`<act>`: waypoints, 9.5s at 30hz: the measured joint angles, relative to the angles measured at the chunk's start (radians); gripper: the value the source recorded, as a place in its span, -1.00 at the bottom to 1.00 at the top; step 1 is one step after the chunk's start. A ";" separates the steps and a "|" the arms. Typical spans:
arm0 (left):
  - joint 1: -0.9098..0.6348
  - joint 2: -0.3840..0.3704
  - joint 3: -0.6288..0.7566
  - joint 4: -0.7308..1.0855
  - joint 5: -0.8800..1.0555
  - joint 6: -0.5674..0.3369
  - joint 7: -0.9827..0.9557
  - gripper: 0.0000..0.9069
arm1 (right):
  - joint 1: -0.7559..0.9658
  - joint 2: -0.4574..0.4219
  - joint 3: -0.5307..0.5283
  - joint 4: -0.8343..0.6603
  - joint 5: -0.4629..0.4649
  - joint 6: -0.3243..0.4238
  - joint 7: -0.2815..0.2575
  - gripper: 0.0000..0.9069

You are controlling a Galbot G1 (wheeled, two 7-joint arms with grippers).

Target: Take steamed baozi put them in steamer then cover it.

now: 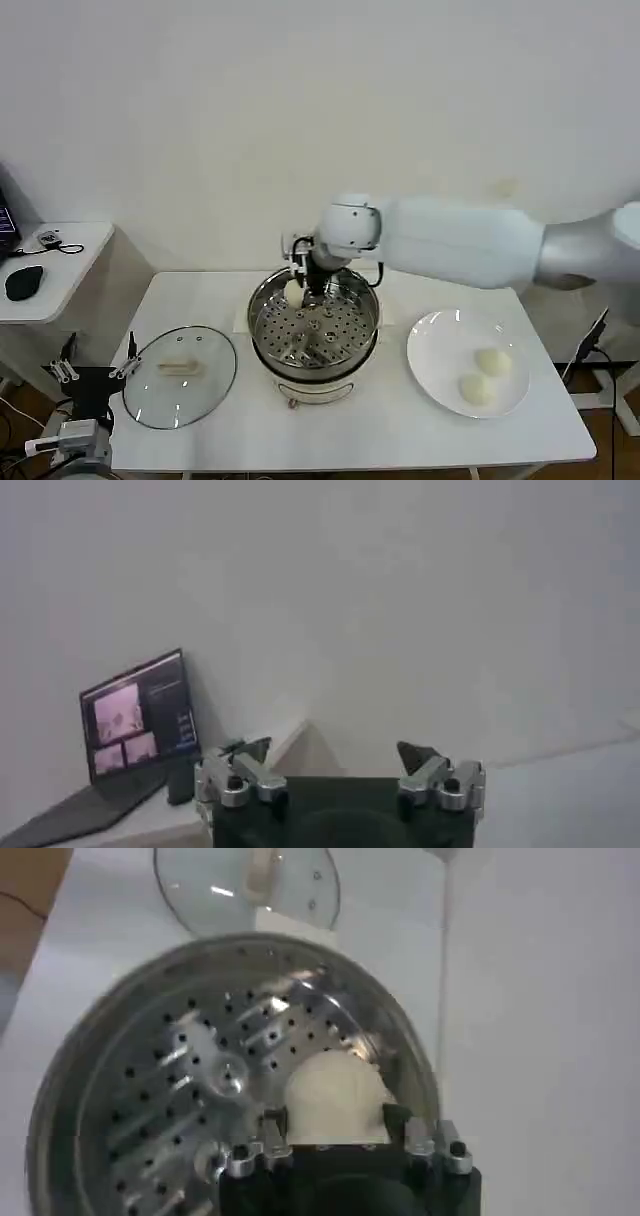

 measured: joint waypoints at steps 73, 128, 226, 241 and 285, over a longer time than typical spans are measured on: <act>0.006 -0.004 0.047 -0.004 0.023 -0.003 -0.001 1.00 | -0.155 -0.899 0.170 0.339 -0.620 0.442 -0.372 1.00; 0.025 -0.021 0.042 0.012 0.051 -0.002 -0.003 1.00 | -0.770 -0.816 0.544 0.179 -0.854 0.425 -0.333 0.51; 0.046 0.034 -0.048 -0.007 -0.158 0.072 0.020 1.00 | -0.106 -0.111 0.089 0.096 -0.680 0.773 -0.456 0.38; 0.047 0.033 -0.047 -0.007 -0.157 0.074 0.022 1.00 | -0.109 -0.114 0.083 0.117 -0.696 0.796 -0.475 1.00; -0.039 0.089 0.017 0.063 -0.141 0.041 0.020 1.00 | -0.039 -0.732 0.148 0.178 -0.631 0.535 -0.392 1.00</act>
